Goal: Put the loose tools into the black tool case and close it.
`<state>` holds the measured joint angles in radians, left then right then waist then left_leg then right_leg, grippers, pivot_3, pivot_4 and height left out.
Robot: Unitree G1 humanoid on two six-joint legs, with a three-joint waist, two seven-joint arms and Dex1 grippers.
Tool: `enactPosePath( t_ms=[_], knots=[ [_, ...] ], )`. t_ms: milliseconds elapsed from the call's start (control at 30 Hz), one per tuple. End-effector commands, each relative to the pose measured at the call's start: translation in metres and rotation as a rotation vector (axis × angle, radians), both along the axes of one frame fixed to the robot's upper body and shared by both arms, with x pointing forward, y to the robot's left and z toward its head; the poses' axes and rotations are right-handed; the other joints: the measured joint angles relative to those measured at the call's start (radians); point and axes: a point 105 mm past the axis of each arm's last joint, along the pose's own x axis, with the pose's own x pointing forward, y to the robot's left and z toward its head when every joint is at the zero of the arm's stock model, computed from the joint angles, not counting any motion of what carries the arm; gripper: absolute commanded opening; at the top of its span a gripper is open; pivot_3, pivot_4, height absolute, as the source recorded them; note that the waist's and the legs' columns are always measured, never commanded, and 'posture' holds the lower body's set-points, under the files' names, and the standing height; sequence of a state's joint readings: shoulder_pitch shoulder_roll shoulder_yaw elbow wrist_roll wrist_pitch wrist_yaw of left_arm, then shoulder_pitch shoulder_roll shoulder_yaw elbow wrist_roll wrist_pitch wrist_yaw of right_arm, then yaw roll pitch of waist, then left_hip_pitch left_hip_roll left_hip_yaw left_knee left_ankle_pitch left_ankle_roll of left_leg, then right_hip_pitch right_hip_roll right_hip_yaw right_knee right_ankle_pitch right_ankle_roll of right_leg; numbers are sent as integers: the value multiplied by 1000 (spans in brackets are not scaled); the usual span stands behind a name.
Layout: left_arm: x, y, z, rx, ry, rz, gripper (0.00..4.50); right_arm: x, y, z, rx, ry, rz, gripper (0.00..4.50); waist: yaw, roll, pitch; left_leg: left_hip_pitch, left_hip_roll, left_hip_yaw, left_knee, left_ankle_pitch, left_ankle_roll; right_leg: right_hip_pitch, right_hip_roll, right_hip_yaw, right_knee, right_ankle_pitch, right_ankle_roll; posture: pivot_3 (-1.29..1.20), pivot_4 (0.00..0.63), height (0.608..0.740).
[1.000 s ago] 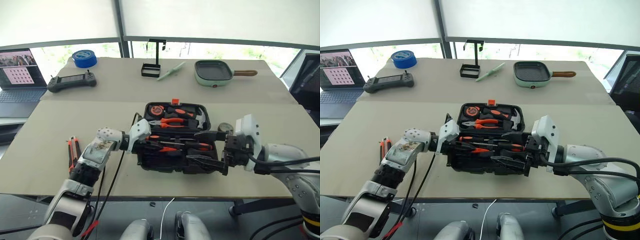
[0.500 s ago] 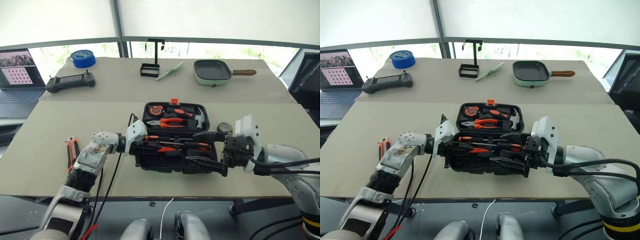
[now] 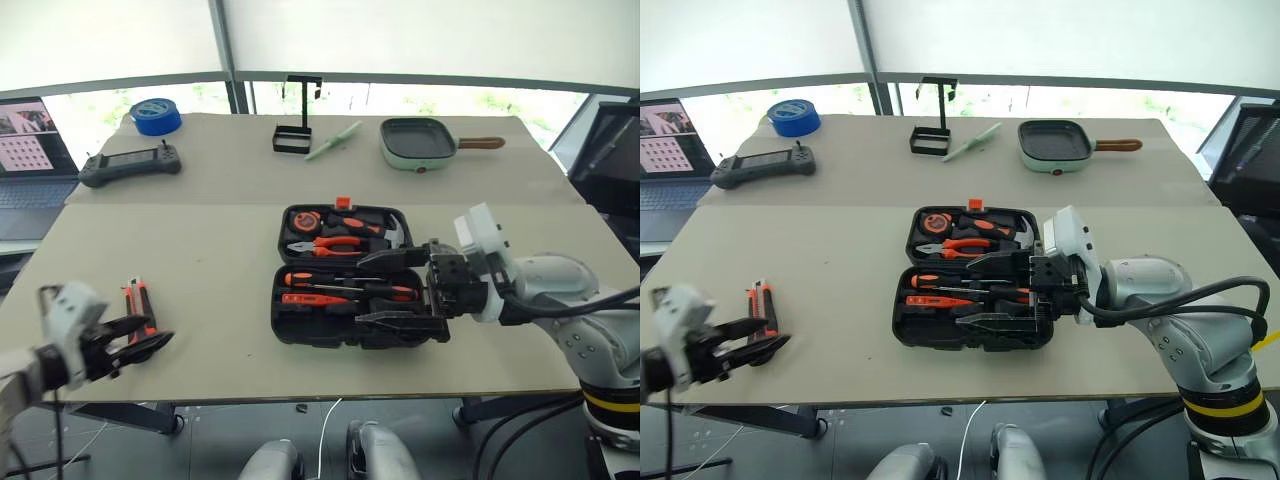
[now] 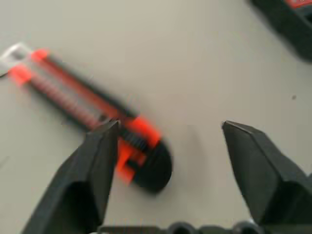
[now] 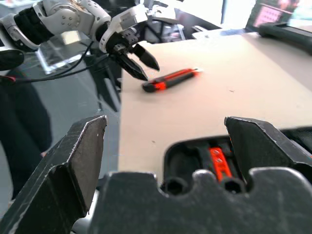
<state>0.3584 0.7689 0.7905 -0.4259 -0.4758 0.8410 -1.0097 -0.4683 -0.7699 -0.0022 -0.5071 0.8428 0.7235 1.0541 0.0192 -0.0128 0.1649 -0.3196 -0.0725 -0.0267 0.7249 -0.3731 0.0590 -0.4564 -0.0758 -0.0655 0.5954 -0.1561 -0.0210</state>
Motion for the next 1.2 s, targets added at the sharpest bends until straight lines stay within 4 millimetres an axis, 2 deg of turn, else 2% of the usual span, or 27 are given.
enactPosePath(
  t_ms=[33,133,300,367,533,700,800,967,1067,1200],
  knots=[
    [-37,29,4,4,-20,170,4457,0,2,3,10,-28,48,4500,-6,0,0,0,0,0,0,0,0,0,0,1,0,0,0,0,150,740],
    [-46,34,-2,-9,4,220,4457,-1,4,0,4,-22,74,4500,-4,0,0,1,0,1,-2,0,0,-1,0,1,0,0,0,0,150,740],
    [-33,15,3,-53,67,201,4457,-2,5,0,-4,-21,101,4500,5,-1,-1,1,0,0,-3,0,-1,-1,0,0,2,0,-1,0,150,740],
    [-21,12,6,-33,98,228,4457,-2,5,0,-6,-20,104,4500,3,-2,-1,1,0,0,-2,0,-1,-1,0,1,2,1,-1,0,150,740],
    [19,17,7,-24,220,435,4457,-4,9,-4,-6,-20,109,4500,2,-3,-2,1,0,-1,-3,1,-2,-1,1,1,4,1,-1,0,150,740],
    [53,-8,10,-53,235,363,4457,-4,14,-6,16,-35,81,4500,-25,-3,-2,4,-2,1,-5,2,-3,-3,1,0,13,1,-2,0,150,740],
    [57,-1,-5,39,316,421,4457,1,15,-7,16,-69,43,4500,-34,-3,-2,7,-3,2,-8,2,-5,-3,1,-3,13,0,-3,0,150,740],
    [67,12,-15,47,352,535,4457,5,16,-7,24,-89,10,4500,-35,-3,-2,14,-3,4,-12,1,-17,-1,1,-2,13,-4,-9,0,150,740],
    [72,12,-11,21,340,543,4457,5,14,-7,25,-94,-10,4500,-34,-3,-2,16,0,3,-14,4,-22,-1,1,1,16,-6,-13,0,150,740],
    [81,9,6,-13,270,539,4457,4,12,-8,28,-90,-29,4500,-31,-3,-2,17,2,1,-15,5,-25,-2,1,1,19,-8,-15,0,150,740]
  ],
)
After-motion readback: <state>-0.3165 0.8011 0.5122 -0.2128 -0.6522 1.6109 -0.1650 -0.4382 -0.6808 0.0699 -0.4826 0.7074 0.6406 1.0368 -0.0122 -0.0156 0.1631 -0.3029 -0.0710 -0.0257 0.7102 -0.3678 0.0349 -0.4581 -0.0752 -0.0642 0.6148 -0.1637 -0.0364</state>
